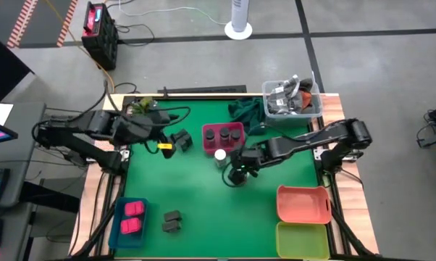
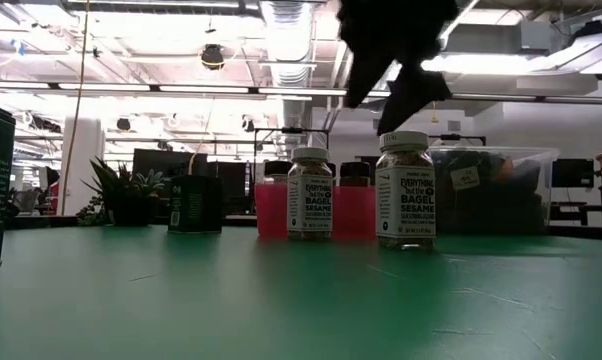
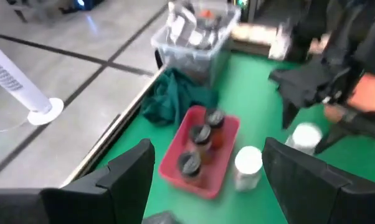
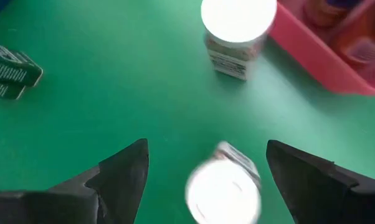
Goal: Sort spices by type
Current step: Put the bottom white seasoning bottle into the yellow bin
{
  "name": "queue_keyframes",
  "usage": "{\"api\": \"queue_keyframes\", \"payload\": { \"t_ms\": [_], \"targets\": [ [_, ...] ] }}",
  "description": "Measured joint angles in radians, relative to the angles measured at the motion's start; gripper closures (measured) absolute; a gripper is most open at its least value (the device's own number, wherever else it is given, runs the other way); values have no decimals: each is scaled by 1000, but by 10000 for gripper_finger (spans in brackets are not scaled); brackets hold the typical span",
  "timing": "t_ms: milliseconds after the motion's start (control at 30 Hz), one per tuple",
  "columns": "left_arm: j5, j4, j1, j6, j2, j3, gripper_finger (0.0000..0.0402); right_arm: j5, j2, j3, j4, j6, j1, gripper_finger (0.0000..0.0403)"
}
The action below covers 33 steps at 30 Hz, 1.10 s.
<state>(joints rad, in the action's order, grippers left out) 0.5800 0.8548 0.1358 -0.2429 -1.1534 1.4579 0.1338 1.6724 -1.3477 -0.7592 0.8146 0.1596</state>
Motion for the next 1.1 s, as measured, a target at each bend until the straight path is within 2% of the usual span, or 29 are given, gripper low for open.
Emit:
{"api": "queue_keyframes", "payload": {
  "t_ms": [200,433,633,800,1100],
  "targets": [
    [-95,-21,-117,151,5,-69,118,-14,105,-95,-107,-3,-1,56],
    [-257,-229,-199,132,22,-243,118,-79,134,-109,-167,35,-12,56],
    [-267,-280,-209,105,54,-369,118,-86,132,-98,-178,46,7,56],
    [-291,-343,-229,43,95,-465,118,-130,131,-35,-132,41,16,56],
    [-303,-342,-259,38,178,-508,118,-136,133,-20,-126,-23,-8,80]
  ]
}}
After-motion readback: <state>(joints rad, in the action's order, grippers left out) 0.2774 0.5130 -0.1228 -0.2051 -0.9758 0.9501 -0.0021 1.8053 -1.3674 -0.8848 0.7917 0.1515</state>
